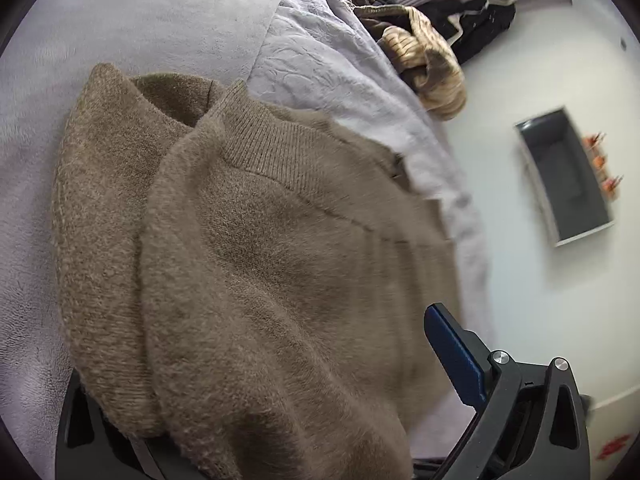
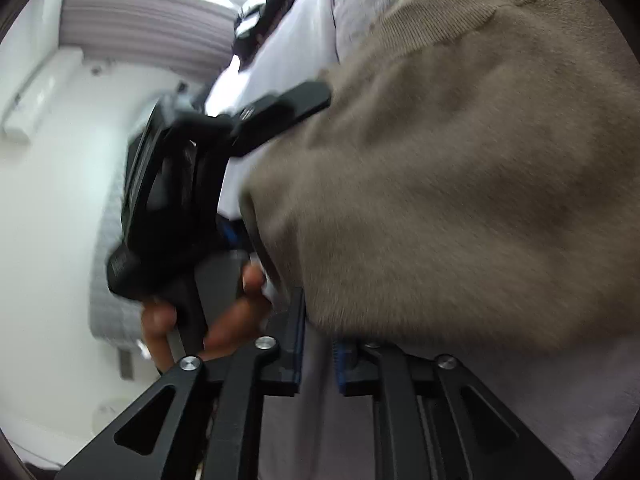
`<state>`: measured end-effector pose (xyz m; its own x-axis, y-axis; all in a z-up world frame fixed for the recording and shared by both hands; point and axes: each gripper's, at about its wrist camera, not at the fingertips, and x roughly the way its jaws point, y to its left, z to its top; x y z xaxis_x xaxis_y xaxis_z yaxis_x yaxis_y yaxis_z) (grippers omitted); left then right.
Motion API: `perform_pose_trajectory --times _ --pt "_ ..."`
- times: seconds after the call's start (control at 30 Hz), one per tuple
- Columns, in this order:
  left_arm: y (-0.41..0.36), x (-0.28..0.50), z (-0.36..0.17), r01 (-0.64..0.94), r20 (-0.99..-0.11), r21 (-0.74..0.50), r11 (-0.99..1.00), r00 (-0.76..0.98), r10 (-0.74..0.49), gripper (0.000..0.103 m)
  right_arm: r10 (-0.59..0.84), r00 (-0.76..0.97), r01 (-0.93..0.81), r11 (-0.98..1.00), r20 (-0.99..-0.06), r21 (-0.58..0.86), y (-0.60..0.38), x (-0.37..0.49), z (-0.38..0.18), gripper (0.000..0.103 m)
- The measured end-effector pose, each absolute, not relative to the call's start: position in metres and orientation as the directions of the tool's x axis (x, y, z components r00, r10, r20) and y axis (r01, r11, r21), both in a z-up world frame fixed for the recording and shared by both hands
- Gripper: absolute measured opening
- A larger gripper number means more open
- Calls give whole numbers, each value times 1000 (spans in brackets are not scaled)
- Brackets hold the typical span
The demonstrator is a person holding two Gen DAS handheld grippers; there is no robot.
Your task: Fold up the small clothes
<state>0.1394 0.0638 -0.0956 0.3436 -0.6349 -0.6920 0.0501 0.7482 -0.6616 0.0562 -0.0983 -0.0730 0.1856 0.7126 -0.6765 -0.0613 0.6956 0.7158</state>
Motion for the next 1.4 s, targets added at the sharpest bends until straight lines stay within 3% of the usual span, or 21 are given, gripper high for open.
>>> perform_pose_trajectory --times 0.03,0.07,0.1,0.2,0.37,0.43,0.47,0.6,0.77,0.83,0.87,0.97,1.1,1.4 --pt "59 137 -95 64 -712 -629 775 352 -607 102 697 177 -77 713 -695 697 -103 52 -71 37" --pt "52 135 -93 81 -736 -587 805 361 -573 102 676 177 -93 735 -715 671 -109 48 -67 55" --pt "48 134 -93 91 -750 -558 824 368 -549 102 656 186 -105 754 -732 649 -115 45 -63 67" --pt "36 129 -90 111 -787 -471 875 394 -474 102 605 241 -126 795 -759 593 -138 40 -47 67" --pt "34 127 -92 100 -804 -433 896 408 -433 102 549 359 -55 820 -755 570 -176 49 -34 67" --pt "33 126 -92 96 -808 -424 900 409 -424 102 531 384 -21 823 -755 568 -185 56 -37 64" --pt "31 128 -92 95 -811 -418 903 408 -419 102 524 400 -5 822 -752 570 -189 60 -38 56" --pt "26 128 -92 93 -828 -384 919 407 -387 102 485 433 22 837 -759 547 -196 84 -39 12" --pt "20 129 -91 89 -854 -328 940 398 -335 99 466 391 25 856 -793 516 -193 103 -65 11" --pt "18 130 -91 78 -865 -286 955 408 -293 80 478 331 48 852 -813 521 -193 108 -89 9" --pt "18 131 -91 75 -874 -256 964 407 -264 61 491 332 54 843 -806 535 -194 108 -95 9" --pt "26 132 -87 71 -873 -265 962 407 -270 36 510 351 46 828 -785 559 -198 105 -97 8" --pt "24 129 -60 99 -843 -290 952 445 -303 28 535 355 30 813 -767 581 -204 101 -99 8" --pt "-73 119 33 311 -739 -222 924 565 -368 28 569 452 64 748 -688 661 -269 78 -77 8"
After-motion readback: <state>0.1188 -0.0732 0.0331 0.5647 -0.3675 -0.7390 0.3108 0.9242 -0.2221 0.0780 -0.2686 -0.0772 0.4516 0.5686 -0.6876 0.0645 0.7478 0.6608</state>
